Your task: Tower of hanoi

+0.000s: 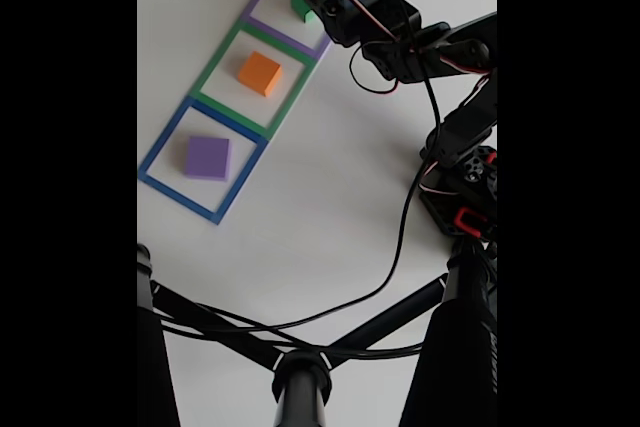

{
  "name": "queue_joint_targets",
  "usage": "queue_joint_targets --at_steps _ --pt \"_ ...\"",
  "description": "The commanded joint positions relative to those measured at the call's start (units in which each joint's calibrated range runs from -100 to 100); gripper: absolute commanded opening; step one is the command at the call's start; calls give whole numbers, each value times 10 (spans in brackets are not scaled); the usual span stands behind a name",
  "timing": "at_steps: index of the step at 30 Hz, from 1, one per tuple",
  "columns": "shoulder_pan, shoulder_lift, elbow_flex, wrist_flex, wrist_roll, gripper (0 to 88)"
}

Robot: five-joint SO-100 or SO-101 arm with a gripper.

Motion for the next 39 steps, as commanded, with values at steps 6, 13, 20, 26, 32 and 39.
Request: queue_joint_targets --at_steps 6,13,20,26,32,39 --pt "3 24 -31 -36 0 23" --pt "-4 42 -32 -56 0 26" --pt "-11 69 -28 -86 0 34" --pt "-20 84 -26 -100 0 36" --pt "-23 94 -19 -113 0 74" --pt "-25 95 -7 -121 0 128"
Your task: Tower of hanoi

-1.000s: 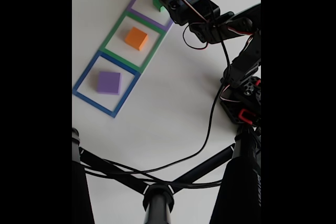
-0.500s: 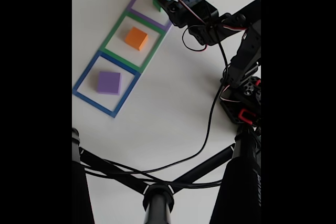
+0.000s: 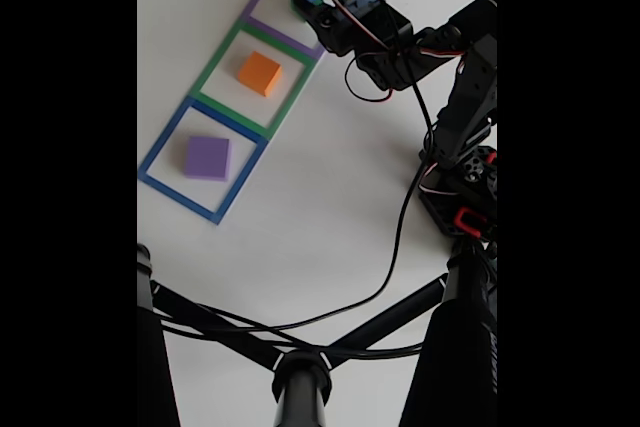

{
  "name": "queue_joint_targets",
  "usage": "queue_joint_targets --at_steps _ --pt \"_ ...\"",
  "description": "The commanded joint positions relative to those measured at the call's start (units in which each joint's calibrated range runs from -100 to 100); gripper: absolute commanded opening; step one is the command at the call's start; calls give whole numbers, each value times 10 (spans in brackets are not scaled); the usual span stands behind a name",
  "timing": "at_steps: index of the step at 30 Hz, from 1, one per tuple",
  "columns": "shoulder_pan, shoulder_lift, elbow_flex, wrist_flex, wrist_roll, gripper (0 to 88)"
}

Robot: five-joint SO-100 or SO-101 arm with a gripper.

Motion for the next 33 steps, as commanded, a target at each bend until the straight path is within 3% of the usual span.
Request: queue_joint_targets --at_steps 1,10,14,17,21,28,33 --pt "-6 -4 3 -15 0 131" --pt "-2 -46 23 -10 0 199" --pt "0 -151 40 78 0 210" --pt "5 -274 27 234 0 211" --pt "11 -427 -58 525 0 183" --pt "-11 -523 -390 1074 0 5" --pt "-69 -517 -583 1289 0 1"
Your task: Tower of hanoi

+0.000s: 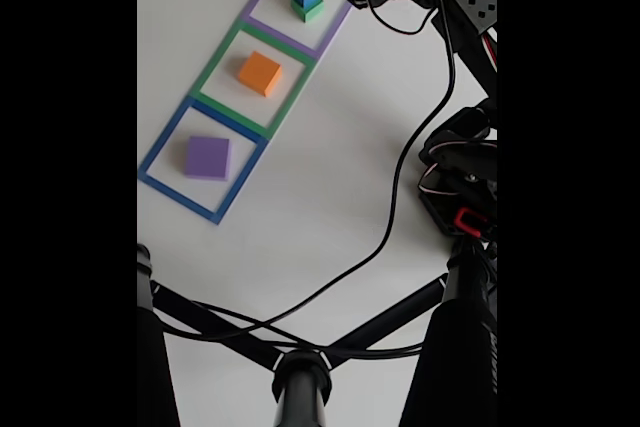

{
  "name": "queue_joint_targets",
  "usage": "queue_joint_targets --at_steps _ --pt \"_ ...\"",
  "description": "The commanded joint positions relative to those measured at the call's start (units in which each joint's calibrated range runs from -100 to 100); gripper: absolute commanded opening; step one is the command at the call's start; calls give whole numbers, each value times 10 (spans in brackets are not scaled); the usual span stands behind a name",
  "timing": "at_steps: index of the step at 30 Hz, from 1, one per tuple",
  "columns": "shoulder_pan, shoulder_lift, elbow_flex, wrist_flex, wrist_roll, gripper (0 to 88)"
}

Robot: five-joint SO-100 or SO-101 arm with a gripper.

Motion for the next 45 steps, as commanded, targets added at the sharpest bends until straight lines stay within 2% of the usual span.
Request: queue_joint_targets --at_steps 1,8,12,17,21,25,34,45 --pt "-56 -27 -189 207 0 1" --pt "-127 -25 -332 319 0 1" --pt "-155 -29 -353 348 0 7" --pt "-161 -43 -303 328 0 117" --pt "-145 -112 -146 228 0 228" --pt "-146 -199 49 84 0 291" --pt "-157 -249 354 -208 0 324" --pt "-139 -104 572 -622 0 353"
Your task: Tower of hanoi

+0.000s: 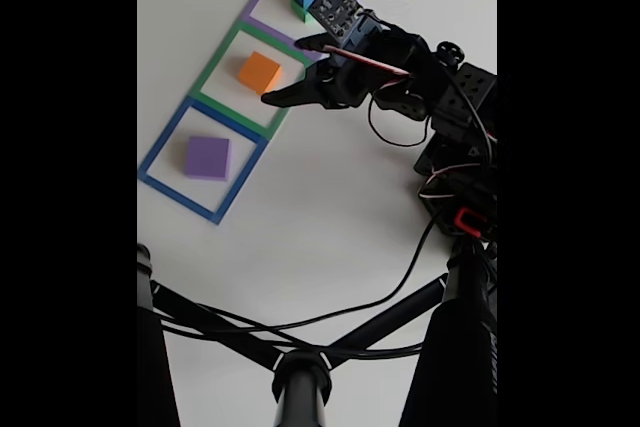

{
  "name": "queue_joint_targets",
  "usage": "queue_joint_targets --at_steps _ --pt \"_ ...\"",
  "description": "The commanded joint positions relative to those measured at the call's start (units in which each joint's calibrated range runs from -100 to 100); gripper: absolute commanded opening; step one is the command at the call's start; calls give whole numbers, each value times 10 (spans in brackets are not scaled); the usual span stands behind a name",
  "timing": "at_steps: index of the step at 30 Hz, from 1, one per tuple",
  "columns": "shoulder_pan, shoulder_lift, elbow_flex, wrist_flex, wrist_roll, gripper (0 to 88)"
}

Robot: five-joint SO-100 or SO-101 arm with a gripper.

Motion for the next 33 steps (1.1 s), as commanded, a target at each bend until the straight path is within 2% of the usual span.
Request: queue_joint_targets --at_steps 1,16,27,33 --pt "11 75 40 -177 0 354" --pt "33 375 60 -531 0 358" --pt "18 551 2 -672 0 358" --pt "19 622 -31 -713 0 358"
